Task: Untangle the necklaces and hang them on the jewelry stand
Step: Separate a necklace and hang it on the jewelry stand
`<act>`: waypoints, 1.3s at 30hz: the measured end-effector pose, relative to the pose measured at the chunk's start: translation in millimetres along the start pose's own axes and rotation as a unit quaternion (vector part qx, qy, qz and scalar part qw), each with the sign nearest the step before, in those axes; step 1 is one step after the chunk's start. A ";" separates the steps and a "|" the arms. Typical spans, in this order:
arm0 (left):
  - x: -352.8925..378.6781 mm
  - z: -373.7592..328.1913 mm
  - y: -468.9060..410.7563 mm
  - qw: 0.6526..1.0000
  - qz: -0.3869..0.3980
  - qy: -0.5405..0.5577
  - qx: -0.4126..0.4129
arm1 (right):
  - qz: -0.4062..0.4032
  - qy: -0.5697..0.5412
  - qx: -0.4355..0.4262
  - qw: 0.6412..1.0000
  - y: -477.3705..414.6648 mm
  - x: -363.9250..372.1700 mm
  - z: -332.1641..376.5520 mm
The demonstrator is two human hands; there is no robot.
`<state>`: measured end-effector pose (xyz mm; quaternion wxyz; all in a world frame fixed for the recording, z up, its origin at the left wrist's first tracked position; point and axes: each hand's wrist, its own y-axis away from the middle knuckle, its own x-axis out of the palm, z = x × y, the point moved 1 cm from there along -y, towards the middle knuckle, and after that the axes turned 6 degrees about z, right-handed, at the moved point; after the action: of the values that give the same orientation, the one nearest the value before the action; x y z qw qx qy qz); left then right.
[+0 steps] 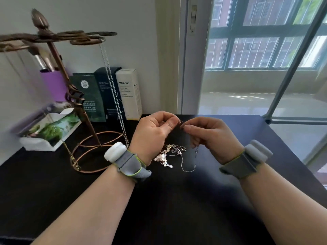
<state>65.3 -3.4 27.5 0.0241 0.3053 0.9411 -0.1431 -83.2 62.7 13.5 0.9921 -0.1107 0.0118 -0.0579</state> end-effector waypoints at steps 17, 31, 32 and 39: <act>-22.1 -73.0 16.0 0.998 0.000 0.049 0.029 | 0.036 -0.096 -0.034 0.994 -19.1 32.2 106.2; -54.4 -134.9 20.4 0.980 -0.054 -0.158 0.110 | 0.051 -0.016 -0.061 0.997 -49.0 54.4 168.7; -57.2 -139.2 20.0 0.972 -0.063 -0.190 0.123 | 0.049 -0.007 -0.058 0.997 -51.4 54.7 171.6; -68.7 -173.2 19.2 0.899 -0.109 -0.372 0.203 | 0.036 0.034 -0.047 0.998 -64.8 64.0 185.6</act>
<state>139.6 21.6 197.7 0.2937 0.1232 0.8416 -0.4363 -20.2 32.9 208.1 0.9863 -0.1544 0.0526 -0.0258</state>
